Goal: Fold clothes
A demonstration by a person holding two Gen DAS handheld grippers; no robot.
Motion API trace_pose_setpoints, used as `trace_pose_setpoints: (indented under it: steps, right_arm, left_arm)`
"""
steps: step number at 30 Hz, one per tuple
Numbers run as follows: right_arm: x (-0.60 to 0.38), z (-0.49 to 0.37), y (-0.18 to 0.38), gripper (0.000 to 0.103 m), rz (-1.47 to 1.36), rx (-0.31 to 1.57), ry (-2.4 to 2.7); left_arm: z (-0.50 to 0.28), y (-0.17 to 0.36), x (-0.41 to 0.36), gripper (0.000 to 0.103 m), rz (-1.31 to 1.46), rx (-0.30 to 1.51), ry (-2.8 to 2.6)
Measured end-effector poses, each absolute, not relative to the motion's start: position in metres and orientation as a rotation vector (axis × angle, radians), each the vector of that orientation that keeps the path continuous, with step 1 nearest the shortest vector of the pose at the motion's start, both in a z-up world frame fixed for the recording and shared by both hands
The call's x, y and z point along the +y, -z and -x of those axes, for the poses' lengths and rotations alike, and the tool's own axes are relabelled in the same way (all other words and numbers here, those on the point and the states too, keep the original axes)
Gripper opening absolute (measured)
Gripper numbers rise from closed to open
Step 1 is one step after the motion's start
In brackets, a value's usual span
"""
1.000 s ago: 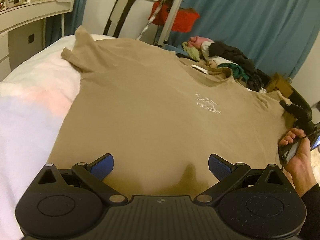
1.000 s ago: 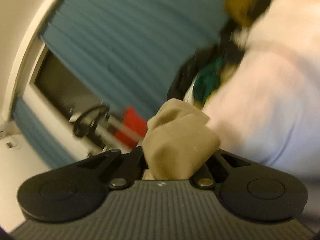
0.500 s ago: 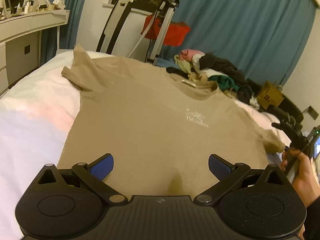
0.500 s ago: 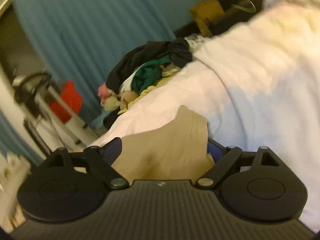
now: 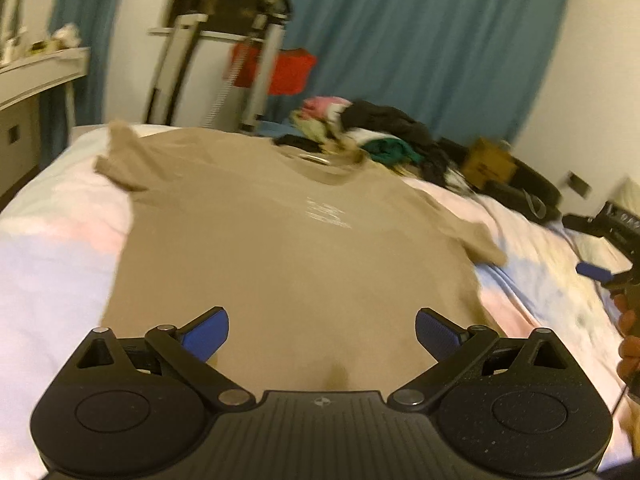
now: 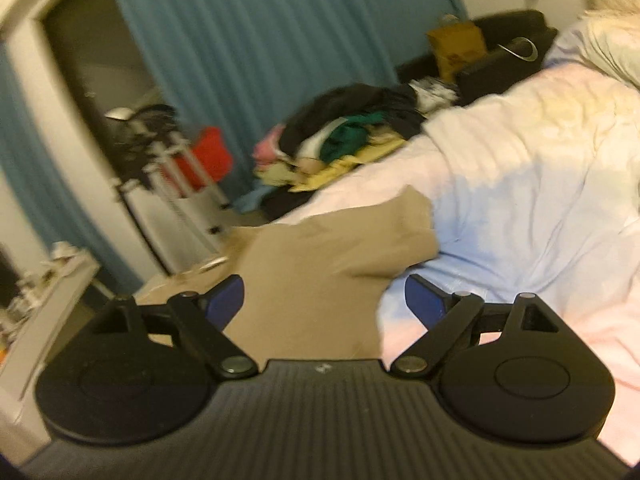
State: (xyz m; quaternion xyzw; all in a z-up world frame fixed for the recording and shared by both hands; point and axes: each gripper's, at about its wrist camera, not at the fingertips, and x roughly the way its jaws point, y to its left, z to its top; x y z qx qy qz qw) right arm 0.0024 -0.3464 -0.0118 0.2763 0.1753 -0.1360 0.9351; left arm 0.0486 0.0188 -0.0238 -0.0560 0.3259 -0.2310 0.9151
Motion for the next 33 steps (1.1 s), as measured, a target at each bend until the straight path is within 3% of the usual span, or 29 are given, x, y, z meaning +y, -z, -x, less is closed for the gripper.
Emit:
trace_pose_setpoints:
  steps: [4, 6, 15, 20, 22, 24, 25, 27, 33]
  right_arm:
    - [-0.325, 0.051, 0.014, 0.089, -0.528, 0.333, 0.257]
    - [-0.322, 0.070, 0.017, 0.089, -0.522, 0.320, 0.271]
    - [-0.344, 0.098, 0.012, 0.089, -0.538, 0.202, 0.358]
    - [-0.362, 0.100, 0.023, 0.089, -0.595, 0.211, 0.363]
    - [-0.367, 0.100, 0.027, 0.089, -0.615, 0.217, 0.368]
    - [-0.370, 0.101, 0.030, 0.089, -0.630, 0.221, 0.370]
    - [-0.370, 0.101, 0.031, 0.089, -0.635, 0.220, 0.366]
    - [-0.372, 0.101, 0.032, 0.089, -0.646, 0.215, 0.357]
    - [-0.373, 0.099, 0.034, 0.089, -0.650, 0.213, 0.340]
  left_arm:
    - [-0.029, 0.024, -0.004, 0.092, 0.052, 0.684, 0.565]
    - [-0.021, 0.027, -0.022, 0.084, 0.032, 0.699, 0.631]
    - [0.043, 0.067, -0.145, 0.061, -0.046, 0.840, 1.037]
    - [0.050, 0.104, -0.182, 0.059, -0.095, 0.940, 1.051]
    - [0.050, 0.111, -0.187, 0.050, -0.122, 0.932, 1.037]
    - [0.050, 0.117, -0.191, 0.023, -0.146, 0.923, 1.027]
    - [0.050, 0.116, -0.189, 0.020, -0.138, 0.912, 1.042]
    - [0.055, 0.111, -0.185, 0.015, -0.120, 0.870, 1.088]
    - [0.067, 0.113, -0.208, 0.015, -0.205, 0.841, 1.173]
